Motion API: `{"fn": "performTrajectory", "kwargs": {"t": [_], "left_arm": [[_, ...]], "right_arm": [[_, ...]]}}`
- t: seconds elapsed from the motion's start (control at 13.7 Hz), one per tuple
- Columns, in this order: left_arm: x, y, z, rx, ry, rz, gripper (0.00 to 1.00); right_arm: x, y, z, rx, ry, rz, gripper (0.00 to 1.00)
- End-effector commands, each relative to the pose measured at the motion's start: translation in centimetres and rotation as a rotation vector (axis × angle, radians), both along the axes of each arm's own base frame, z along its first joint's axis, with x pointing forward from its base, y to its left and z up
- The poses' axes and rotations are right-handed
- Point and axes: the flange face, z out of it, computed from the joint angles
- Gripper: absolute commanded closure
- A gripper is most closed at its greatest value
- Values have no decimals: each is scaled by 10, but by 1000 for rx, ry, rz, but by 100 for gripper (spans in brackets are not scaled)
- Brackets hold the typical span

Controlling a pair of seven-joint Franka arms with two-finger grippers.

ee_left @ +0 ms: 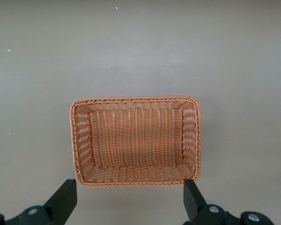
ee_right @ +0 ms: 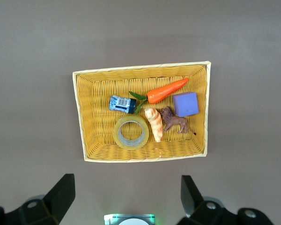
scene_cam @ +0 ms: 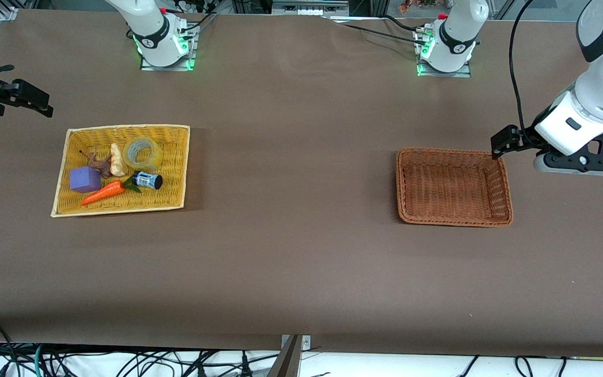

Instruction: Transfer tape with both arms

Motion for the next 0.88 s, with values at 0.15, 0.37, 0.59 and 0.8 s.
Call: {"fn": "performTrajectory", "kwargs": {"t": [0.15,0.37,0.59,0.8], "left_arm": [[5,-2,5,-28,3,12,0],[5,-3,5,-29,3,11,0],[5,-3,5,-29,3,11,0],[5,-3,5,-29,3,11,0]], "right_arm": [[4,-11,3,-3,1,-25,0],[16,-20,-17,5,11,-47,0],[24,-15,-50,-4,75,-44,0],[29,-7,-116,-6,79,-87,0]]}}
